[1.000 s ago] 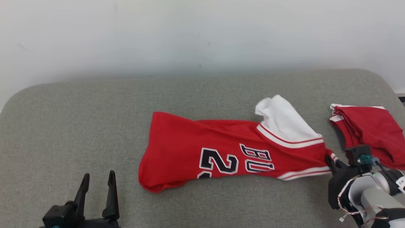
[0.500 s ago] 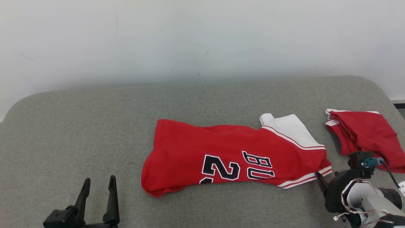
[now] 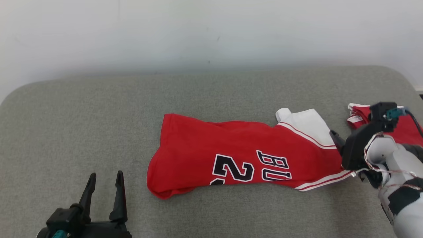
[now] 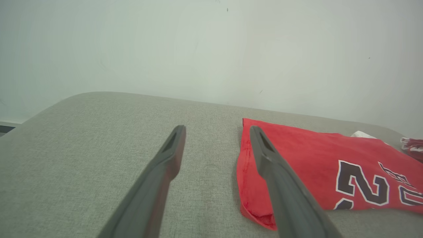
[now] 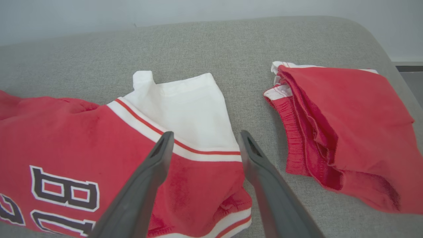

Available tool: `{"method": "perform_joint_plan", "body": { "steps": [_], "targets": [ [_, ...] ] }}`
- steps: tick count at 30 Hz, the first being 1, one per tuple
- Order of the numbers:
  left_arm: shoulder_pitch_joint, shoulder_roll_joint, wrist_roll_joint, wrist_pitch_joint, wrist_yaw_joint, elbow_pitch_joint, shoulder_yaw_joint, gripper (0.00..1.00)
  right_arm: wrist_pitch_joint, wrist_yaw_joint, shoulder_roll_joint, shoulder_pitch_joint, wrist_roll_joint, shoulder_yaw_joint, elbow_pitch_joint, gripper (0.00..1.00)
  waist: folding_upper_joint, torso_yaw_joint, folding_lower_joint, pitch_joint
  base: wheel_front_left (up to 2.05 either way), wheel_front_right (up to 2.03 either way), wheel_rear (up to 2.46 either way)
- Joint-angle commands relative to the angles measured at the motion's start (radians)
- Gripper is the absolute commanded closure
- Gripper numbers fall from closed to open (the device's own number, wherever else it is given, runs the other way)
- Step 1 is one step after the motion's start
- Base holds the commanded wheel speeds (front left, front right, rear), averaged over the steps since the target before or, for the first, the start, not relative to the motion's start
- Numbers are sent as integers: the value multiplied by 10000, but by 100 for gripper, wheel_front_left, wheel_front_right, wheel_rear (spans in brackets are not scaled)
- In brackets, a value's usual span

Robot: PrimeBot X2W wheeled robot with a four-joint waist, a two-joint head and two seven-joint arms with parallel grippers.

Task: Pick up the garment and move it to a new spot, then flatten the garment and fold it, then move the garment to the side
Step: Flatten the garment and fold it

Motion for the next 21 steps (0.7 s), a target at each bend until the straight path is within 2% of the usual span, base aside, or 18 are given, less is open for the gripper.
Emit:
{"method": "perform_joint_plan", "body": {
  "steps": [1,4,8,15,21],
  "targets": [
    [-228,4,141,-3,-30,-48,-60,0,188,-29,146,-337,-288,-206,214,0,0,288,-1,424,0,0,0],
    [-486,5,186,-3,-82,-96,-175,0,379,-29,357,-888,-933,-461,709,0,0,571,-1,792,0,0,0],
    [-901,8,230,-3,-157,-208,-325,0,409,-29,446,-1738,-2039,-1231,1979,0,0,1105,-1,1438,0,0,0],
    [-1316,2,184,-3,-196,-411,-491,0,74,-29,108,-2656,-3251,-2290,3328,0,0,1735,-1,2030,0,0,0],
    [-1432,2,183,-3,-233,-482,-552,0,158,-29,-44,-2967,-3833,-3251,3839,0,0,2009,-1,2241,0,0,0]
  ]
}}
